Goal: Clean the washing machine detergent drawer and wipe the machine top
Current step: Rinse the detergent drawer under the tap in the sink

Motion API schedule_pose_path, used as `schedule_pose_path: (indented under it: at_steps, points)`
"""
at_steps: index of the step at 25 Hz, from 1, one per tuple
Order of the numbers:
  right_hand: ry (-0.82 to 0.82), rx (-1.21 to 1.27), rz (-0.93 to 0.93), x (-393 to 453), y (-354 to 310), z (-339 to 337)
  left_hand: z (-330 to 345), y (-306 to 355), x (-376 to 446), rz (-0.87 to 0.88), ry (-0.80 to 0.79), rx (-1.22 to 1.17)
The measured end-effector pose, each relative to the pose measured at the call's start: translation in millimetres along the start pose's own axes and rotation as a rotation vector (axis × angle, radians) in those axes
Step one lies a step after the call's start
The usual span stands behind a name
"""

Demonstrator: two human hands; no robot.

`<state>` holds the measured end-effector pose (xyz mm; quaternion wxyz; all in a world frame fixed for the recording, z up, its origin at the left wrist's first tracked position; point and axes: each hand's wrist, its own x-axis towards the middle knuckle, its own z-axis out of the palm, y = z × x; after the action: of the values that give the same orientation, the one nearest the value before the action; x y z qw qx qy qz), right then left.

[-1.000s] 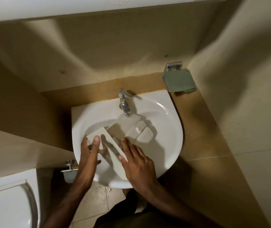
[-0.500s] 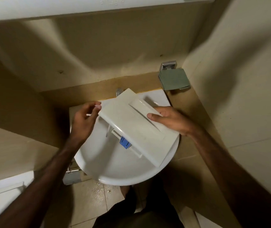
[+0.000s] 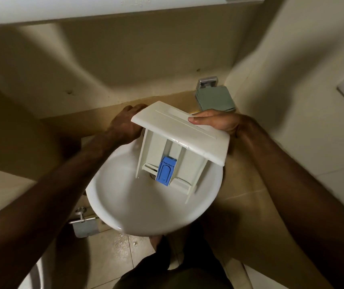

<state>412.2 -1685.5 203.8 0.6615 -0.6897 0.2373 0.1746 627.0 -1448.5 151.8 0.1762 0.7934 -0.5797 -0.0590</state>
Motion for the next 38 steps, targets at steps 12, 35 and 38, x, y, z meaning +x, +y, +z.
schedule_pose_path:
  at_steps: [12, 35, 38]
  points:
    - [-0.082, -0.007, 0.024, 6, -35, 4, -6, 44, -79, -0.474, 0.102, -1.294]
    - [0.528, 0.08, -0.389, -19, 53, 165, -23, 80, -101, -0.77, 0.504, -1.331]
    - [0.557, 0.154, -0.353, -9, 43, 163, -23, 87, -98, -0.823, 0.481, -1.36]
